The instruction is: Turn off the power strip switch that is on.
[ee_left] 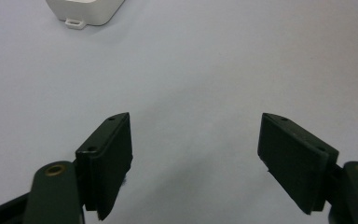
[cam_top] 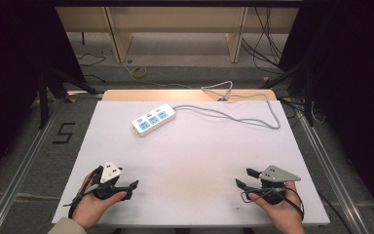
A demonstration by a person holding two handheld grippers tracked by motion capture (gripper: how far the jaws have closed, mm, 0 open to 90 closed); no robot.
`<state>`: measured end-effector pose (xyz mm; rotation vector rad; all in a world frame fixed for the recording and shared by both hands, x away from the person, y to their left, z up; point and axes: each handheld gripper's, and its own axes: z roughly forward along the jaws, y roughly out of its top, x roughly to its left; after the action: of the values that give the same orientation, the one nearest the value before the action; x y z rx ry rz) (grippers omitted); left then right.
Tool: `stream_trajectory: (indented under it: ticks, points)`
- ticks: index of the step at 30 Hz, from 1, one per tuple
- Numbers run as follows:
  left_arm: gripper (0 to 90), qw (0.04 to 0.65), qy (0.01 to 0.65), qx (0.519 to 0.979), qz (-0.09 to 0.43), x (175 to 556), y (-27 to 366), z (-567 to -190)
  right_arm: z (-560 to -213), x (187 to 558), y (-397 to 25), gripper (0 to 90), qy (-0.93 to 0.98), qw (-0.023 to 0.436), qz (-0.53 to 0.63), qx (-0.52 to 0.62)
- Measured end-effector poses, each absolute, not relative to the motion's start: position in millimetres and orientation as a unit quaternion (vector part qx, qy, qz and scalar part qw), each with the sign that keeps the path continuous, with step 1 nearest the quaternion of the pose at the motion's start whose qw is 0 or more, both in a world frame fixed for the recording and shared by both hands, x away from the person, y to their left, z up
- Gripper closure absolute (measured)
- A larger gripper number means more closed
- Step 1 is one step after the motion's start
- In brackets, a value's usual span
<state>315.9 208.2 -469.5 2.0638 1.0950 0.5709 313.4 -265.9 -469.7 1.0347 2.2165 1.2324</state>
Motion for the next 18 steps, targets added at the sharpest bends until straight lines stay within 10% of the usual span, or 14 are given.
stream_trajectory:
  ticks: [7,18]
  points:
    - [37.5,0.365,0.422,0.800,0.221,316,207,-468,-469,312,-267,42.6,0.792,0.203,0.442,0.369]
    - [89.3,0.376,0.456,0.771,0.237,318,222,-460,-469,312,-266,42.6,0.792,0.202,0.444,0.366]
